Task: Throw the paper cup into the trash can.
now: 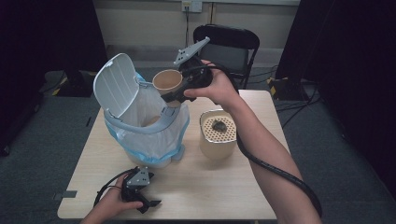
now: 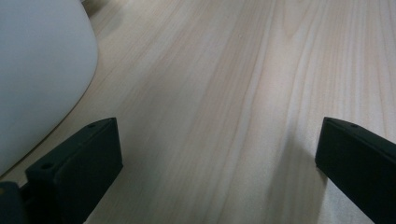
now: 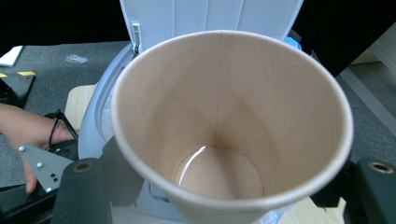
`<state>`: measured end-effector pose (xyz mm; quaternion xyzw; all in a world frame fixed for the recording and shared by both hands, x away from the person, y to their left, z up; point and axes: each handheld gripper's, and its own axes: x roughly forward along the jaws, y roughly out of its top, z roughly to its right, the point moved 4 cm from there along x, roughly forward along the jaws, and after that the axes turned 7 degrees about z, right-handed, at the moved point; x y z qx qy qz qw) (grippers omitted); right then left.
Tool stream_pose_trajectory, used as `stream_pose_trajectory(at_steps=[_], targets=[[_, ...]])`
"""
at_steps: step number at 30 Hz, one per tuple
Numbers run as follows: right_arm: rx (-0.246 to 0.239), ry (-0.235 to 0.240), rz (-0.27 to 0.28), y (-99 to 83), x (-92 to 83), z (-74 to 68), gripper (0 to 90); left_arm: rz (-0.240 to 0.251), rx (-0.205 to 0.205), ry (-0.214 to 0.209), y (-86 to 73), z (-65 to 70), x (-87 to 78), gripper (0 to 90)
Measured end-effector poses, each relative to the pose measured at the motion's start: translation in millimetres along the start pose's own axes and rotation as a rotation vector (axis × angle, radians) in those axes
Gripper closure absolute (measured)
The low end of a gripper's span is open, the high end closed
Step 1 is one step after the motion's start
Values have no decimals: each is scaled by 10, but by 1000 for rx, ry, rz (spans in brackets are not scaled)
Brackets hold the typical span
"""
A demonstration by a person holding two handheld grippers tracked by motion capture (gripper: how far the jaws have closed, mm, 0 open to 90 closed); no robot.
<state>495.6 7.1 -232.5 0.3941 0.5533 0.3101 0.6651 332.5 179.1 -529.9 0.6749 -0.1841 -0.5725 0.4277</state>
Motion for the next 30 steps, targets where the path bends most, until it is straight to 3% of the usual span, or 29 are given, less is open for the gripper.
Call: stream_pose_trajectory(at_steps=[8, 30], targets=[[-16, 27, 2, 20, 120, -54, 284, 7, -2, -2, 0, 2, 4, 0], [-22, 47, -1, 66, 398, -106, 283, 5, -2, 0, -1, 3, 2, 0]])
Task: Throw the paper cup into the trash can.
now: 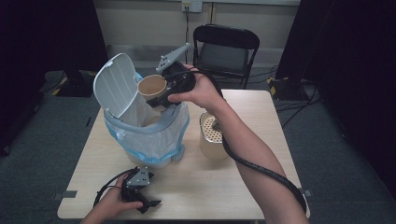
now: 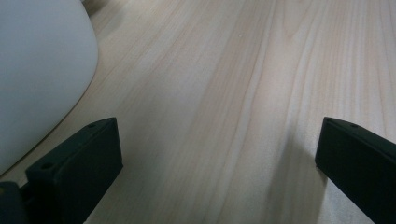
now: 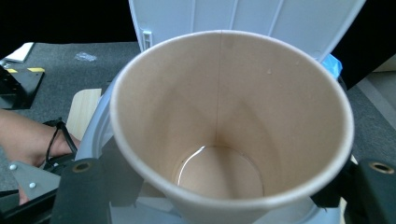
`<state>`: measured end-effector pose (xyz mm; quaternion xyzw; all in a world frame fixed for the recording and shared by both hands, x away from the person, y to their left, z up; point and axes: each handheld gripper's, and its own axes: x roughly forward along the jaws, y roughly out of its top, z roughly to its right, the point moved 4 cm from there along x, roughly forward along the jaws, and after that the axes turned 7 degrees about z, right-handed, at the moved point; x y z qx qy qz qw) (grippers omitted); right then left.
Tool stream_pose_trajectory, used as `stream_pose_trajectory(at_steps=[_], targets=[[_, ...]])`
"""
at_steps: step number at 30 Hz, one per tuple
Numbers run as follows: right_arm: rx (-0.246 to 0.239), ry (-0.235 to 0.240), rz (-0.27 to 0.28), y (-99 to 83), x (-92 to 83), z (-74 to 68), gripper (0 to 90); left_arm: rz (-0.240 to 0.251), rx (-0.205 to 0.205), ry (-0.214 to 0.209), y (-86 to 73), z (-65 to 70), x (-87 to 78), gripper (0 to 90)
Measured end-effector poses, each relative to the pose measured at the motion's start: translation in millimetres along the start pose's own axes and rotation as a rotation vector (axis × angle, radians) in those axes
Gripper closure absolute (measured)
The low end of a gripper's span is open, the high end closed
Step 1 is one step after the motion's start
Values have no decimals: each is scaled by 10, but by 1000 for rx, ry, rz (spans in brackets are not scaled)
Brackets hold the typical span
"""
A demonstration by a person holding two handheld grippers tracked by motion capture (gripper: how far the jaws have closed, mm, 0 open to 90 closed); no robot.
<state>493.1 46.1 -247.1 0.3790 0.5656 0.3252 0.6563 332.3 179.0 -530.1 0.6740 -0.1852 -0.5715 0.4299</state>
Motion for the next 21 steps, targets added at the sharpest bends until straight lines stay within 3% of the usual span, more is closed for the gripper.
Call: stream_pose_trajectory(at_steps=[13, 19, 21], targets=[[-2, 18, -23, 49, 189, -2, 282, 5, -1, -2, 0, 1, 3, 0], [-15, 17, -9, 72, 249, 9, 278, 5, 0, -4, 0, 0, 3, 0], [1, 22, -13, 83, 270, -2, 270, 4, 1, -1, 0, 0, 3, 0]])
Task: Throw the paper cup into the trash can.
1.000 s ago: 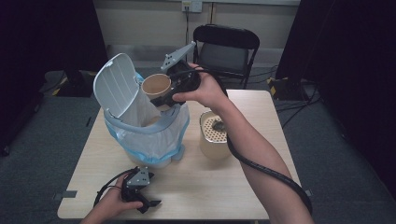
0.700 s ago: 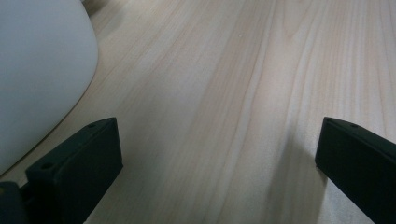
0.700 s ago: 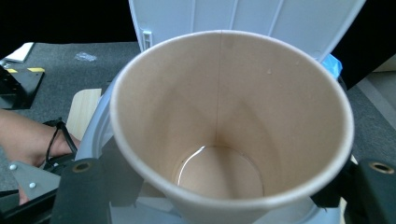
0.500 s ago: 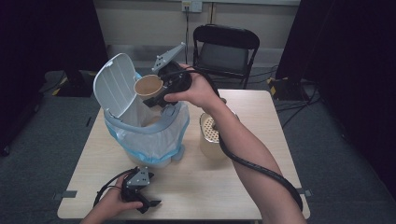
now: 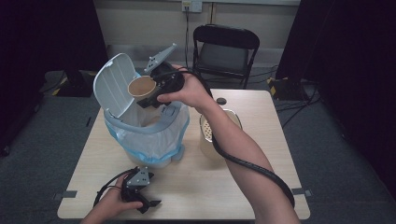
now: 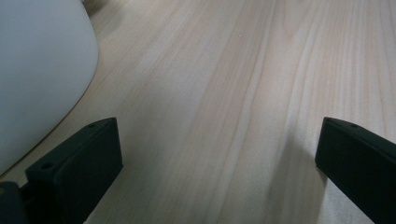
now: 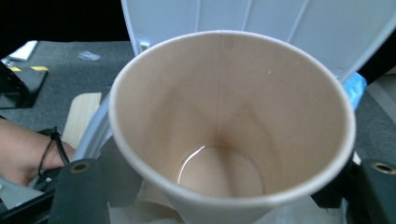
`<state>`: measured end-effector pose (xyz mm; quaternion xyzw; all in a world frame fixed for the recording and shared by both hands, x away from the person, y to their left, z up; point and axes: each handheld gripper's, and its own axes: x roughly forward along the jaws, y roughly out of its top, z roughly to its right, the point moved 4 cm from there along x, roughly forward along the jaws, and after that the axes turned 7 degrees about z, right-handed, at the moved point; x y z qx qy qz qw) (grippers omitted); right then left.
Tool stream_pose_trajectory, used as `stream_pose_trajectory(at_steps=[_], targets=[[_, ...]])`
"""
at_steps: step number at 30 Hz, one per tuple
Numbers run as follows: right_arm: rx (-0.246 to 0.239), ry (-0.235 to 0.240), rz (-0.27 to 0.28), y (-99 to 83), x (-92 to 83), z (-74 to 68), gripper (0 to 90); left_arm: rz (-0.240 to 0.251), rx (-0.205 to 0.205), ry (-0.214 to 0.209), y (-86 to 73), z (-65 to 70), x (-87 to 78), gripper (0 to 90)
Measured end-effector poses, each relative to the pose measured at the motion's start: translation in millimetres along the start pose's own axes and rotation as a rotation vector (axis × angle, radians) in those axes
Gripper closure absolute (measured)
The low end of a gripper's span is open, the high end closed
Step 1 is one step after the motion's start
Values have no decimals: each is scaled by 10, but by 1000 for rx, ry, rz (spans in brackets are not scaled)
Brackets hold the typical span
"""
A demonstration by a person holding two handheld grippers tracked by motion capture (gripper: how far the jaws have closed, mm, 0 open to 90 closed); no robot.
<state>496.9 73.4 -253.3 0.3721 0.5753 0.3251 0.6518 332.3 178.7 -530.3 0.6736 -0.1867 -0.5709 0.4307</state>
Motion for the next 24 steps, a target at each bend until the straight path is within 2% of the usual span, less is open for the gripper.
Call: stream_pose_trajectory(at_steps=[3, 5, 6, 12, 19, 24], targets=[[25, 16, 23, 14, 25, -10, 244, 4, -1, -4, 0, 0, 2, 0], [37, 13, 14, 8, 29, -20, 169, -1, 1, 1, 0, -1, -1, 0], [37, 8, 1, -4, 25, -22, 163, 4, -1, -4, 0, 0, 2, 0], [53, 7, 39, -23, -69, -2, 169, 0, -2, -4, 1, 0, -1, 0], [72, -14, 53, -143, -314, 15, 177, -1, -2, 0, 0, 0, -1, 0], [82, -32, 40, -300, -470, 17, 177, 2, -4, -5, 0, 0, 0, 0]])
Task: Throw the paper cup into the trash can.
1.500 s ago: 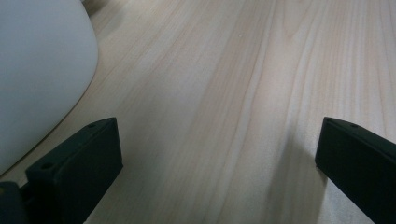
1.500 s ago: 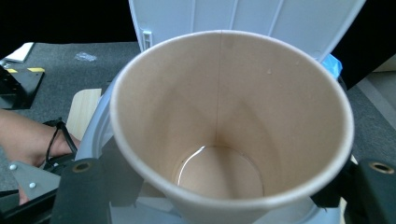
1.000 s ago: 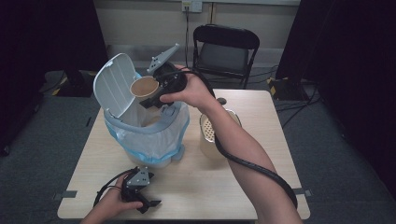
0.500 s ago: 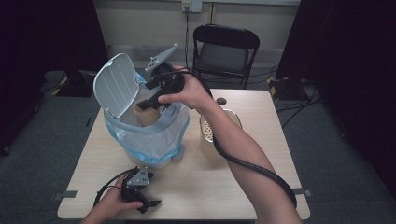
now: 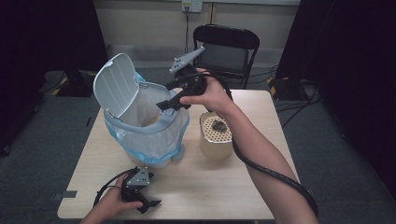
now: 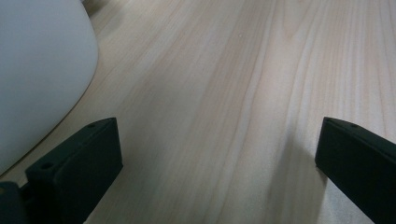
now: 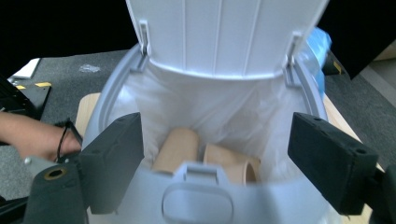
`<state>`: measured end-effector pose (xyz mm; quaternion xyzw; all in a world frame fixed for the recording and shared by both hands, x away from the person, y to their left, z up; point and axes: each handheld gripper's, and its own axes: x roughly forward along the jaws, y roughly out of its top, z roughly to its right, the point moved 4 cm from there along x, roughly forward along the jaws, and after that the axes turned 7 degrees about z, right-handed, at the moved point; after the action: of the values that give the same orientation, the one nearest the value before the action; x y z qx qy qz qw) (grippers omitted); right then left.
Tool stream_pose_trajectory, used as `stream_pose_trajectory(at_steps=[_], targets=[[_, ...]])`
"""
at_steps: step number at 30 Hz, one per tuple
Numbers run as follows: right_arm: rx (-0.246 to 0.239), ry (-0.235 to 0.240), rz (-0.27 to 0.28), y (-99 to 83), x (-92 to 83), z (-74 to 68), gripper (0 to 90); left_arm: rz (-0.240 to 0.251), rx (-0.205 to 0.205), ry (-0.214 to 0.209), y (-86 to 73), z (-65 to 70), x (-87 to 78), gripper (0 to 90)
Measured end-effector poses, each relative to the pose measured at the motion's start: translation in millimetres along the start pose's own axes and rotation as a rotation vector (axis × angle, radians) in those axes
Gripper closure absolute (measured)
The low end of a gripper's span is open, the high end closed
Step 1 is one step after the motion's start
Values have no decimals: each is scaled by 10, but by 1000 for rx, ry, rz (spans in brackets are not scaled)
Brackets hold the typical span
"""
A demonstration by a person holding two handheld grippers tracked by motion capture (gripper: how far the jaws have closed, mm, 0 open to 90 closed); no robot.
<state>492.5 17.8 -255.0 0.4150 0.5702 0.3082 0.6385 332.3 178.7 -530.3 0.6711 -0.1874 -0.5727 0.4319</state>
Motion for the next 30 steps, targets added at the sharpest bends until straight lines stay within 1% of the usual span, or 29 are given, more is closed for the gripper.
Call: stream_pose_trajectory(at_steps=[6, 7, 10, 12, 14, 15, 20, 21, 23, 25, 28, 30], targets=[[21, -1, -7, -147, -166, 2, 165, 3, 11, 3, 4, -7, 0, 0], [33, 3, -6, -175, -198, -4, 163, 3, 10, 3, 4, -7, 0, 0], [38, 0, -4, -236, -257, -4, 153, 4, 11, 3, 4, -7, 0, 0], [43, -11, -2, -288, -294, -4, 152, 2, 11, 7, 4, -7, 0, 0], [40, -16, -8, -328, -314, -1, 148, 3, 11, 3, 4, -7, 0, 0], [47, -17, -10, -355, -323, -9, 148, 3, 11, 3, 4, -8, 0, 0], [60, -7, -15, -453, -346, -26, 147, 3, 11, 3, 4, -8, 0, 0], [52, -7, -17, -474, -351, -28, 147, 4, 11, 3, 4, -8, 0, 0], [61, -7, -22, -511, -357, -40, 147, 3, 11, 7, 4, -7, 0, 0], [51, -9, -30, -548, -362, -44, 147, 4, 11, 3, 4, -7, 0, 0], [49, -8, -32, -591, -377, -62, 147, 2, 11, 8, 4, -7, 0, 0], [59, -6, -33, -617, -390, -73, 147, 4, 11, 3, 4, -7, 0, 0]])
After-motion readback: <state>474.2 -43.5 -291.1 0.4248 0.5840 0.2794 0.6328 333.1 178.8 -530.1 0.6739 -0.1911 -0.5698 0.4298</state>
